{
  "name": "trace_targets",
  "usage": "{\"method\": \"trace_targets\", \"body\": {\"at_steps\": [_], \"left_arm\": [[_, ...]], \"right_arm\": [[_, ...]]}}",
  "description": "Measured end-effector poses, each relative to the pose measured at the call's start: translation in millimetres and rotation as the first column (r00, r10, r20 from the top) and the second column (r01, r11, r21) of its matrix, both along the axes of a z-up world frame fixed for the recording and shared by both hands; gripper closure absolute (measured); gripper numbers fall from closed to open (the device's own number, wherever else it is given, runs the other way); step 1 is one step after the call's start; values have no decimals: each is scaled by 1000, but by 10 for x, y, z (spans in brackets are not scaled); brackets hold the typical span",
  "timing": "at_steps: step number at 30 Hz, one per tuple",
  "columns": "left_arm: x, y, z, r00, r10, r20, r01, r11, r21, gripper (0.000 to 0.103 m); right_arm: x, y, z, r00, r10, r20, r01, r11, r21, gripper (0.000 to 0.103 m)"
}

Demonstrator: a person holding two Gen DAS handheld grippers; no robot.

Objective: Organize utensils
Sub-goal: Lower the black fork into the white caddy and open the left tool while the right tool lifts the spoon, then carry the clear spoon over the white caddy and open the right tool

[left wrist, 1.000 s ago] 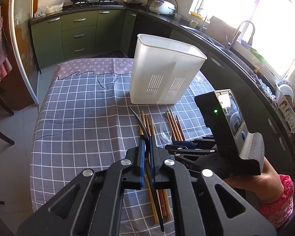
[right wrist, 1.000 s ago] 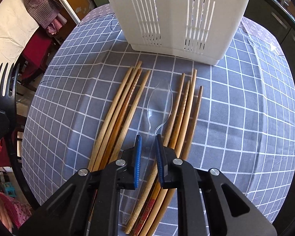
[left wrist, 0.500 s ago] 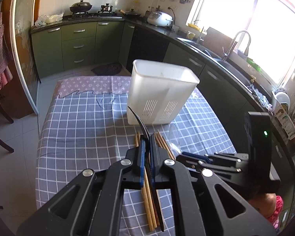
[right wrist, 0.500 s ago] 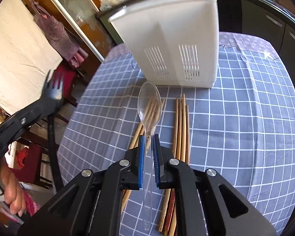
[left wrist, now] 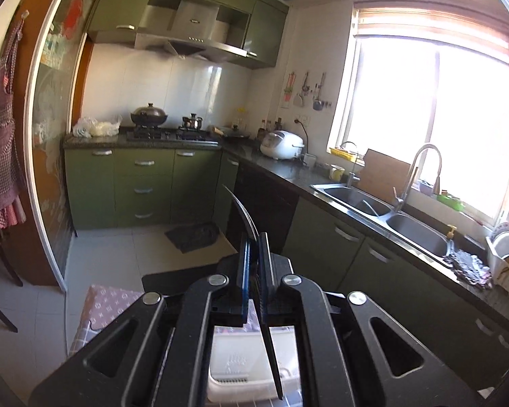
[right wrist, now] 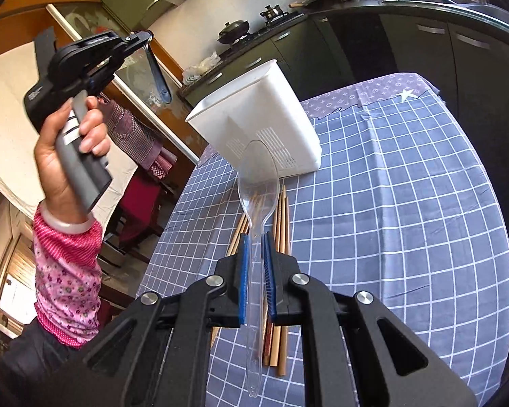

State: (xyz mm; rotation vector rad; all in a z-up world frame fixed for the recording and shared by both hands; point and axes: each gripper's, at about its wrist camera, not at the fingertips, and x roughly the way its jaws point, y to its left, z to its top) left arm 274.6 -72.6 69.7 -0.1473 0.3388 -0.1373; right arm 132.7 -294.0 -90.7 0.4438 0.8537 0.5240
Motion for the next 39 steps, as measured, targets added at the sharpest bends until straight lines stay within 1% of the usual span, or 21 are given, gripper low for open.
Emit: {"method": "trace_targets", "body": {"at_steps": [2,4,8,11,13,14,15,16,17,20,23,26,28,30,32,34,36,39], "left_arm": [[150,-51,-78,999,40,24,-41,998,40,98],[281,-76,-161,998,55,30,-57,996,66,98],[422,-112,-397,998,64,-13,-62,992,108,98],[407,-137,-562,997,59,-43,-52,988,145,98],[380,-135,-632,997,54,-58,-44,985,166,94],[362,-128,-649,997,52,-60,-41,985,169,89],[342,-115,-657,997,51,-61,-40,985,170,79],[323,-105,-657,997,51,-61,-40,985,170,74],[288,-85,-658,997,50,-56,-40,985,167,66],[177,-31,-576,998,37,-48,-29,990,139,66],[-28,84,-444,999,42,-36,-38,995,94,66],[-339,251,-343,997,55,-45,-54,998,27,66],[-608,350,-328,996,80,-48,-79,997,11,61],[-891,428,-345,995,83,-55,-83,997,11,52],[-1155,517,-391,995,81,-52,-81,997,1,52],[-1395,593,-452,994,97,-46,-97,995,4,52],[-1596,667,-539,993,113,-45,-114,993,-7,52],[-1764,764,-692,988,129,-80,-131,991,-19,52]], "right_arm": [[-5,-63,8,1000,-8,5,8,1000,6,93],[12,-92,11,1000,-12,10,11,1000,5,93],[25,-101,29,1000,-8,17,8,1000,5,93],[20,-66,73,1000,0,27,0,1000,-4,93],[-21,-24,138,999,6,38,-5,1000,-13,93],[-4,-6,162,999,7,44,-6,1000,-20,93],[3,15,198,999,8,50,-7,1000,-28,93],[26,37,224,998,11,56,-9,999,-36,93],[32,59,263,998,13,64,-10,999,-44,93],[90,122,397,996,15,92,-9,998,-66,93],[231,194,570,992,20,126,-10,996,-84,93],[419,316,828,983,29,183,-9,994,-111,93],[562,411,1002,974,35,225,-8,993,-120,93],[727,501,1145,964,21,266,15,991,-134,93],[922,571,1255,955,0,296,39,991,-125,93],[1117,626,1330,942,-48,333,95,987,-128,93],[1311,679,1377,923,-108,371,170,975,-140,93],[1582,770,1357,892,-175,418,264,950,-167,93]]}}
